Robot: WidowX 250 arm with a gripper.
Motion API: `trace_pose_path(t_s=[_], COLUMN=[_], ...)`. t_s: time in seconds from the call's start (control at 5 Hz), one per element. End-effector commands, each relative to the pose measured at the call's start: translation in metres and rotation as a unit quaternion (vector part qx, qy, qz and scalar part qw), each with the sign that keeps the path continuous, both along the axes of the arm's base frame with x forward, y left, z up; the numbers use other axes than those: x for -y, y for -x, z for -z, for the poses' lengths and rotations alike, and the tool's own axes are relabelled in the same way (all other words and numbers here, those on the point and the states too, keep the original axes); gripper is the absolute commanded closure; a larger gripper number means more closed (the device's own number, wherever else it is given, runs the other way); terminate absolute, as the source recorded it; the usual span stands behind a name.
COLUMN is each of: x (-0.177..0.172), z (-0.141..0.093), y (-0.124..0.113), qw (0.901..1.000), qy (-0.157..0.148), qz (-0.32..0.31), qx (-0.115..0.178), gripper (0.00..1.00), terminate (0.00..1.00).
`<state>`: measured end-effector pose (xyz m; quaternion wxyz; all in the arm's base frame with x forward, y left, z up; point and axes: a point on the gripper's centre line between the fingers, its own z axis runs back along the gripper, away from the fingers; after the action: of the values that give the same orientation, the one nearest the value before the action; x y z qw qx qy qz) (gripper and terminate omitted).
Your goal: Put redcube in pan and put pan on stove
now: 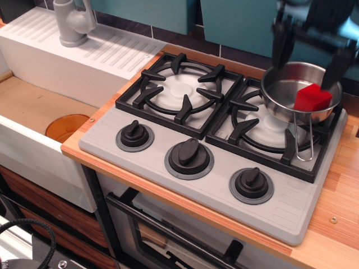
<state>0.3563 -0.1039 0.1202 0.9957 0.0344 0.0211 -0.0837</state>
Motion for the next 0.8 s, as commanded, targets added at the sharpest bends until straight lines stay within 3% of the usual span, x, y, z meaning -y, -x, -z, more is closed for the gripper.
trace_pose_path(t_s=[0.0,0.6], x=[0.003,-0.034], z=[-0.060,-0.044], y=[-0.001,-0.026], qw=[0.9992,0.9954], qy=[0.004,0.002], qz=[0.003,0.037], qx=[0.039,0.088], gripper=[0.00,0.00], terminate=[0.00,0.00])
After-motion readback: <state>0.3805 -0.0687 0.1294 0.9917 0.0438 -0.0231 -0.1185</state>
